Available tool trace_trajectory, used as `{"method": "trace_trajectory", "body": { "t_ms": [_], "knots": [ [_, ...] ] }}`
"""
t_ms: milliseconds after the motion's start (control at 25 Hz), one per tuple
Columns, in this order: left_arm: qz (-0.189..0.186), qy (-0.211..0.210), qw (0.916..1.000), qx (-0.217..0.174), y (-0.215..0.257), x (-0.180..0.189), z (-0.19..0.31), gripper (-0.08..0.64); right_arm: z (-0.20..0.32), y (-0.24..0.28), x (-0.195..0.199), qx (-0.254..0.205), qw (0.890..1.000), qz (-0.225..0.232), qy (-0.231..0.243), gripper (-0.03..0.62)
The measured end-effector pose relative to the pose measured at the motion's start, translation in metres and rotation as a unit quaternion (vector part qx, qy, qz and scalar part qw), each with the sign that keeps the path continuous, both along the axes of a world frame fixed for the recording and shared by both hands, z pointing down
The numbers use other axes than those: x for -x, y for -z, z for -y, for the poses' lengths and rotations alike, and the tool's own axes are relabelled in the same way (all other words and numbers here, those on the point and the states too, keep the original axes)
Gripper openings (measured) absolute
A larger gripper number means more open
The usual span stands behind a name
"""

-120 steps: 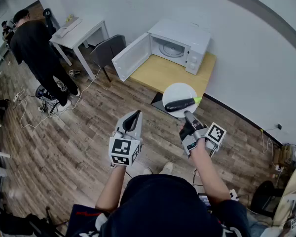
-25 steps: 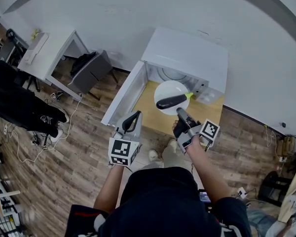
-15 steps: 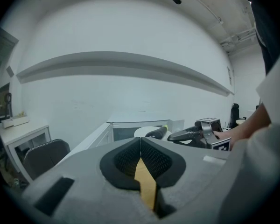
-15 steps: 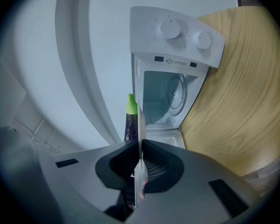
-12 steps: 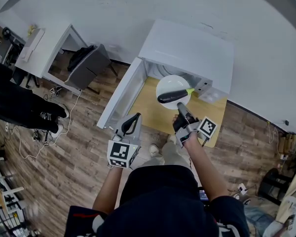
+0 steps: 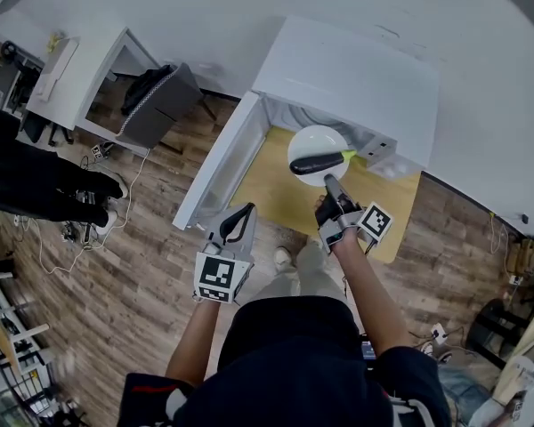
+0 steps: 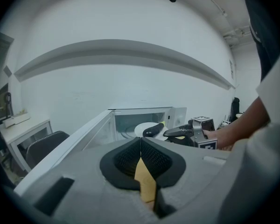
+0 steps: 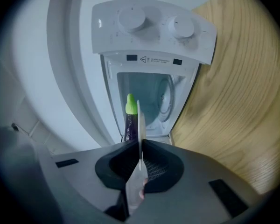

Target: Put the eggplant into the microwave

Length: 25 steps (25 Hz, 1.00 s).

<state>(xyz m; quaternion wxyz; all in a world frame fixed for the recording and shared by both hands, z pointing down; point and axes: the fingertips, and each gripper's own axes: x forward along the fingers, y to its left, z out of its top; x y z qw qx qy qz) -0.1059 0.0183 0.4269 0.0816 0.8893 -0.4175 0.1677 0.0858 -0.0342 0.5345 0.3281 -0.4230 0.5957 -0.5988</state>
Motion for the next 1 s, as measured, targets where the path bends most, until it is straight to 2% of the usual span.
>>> {"method": "trace_trajectory", "body": {
  "t_ms": [360, 1000],
  "knots": [
    [0.016, -0.001, 0.9998, 0.012, -0.014, 0.002, -0.002, 0.017, 0.021, -0.027, -0.001, 0.007, 1.000, 0.003, -0.009, 0.025],
    [0.020, -0.005, 0.9993, 0.032, -0.032, -0.011, 0.006, 0.017, 0.055, -0.061, -0.016, 0.016, 0.999, 0.006, -0.040, 0.025]
  ]
}}
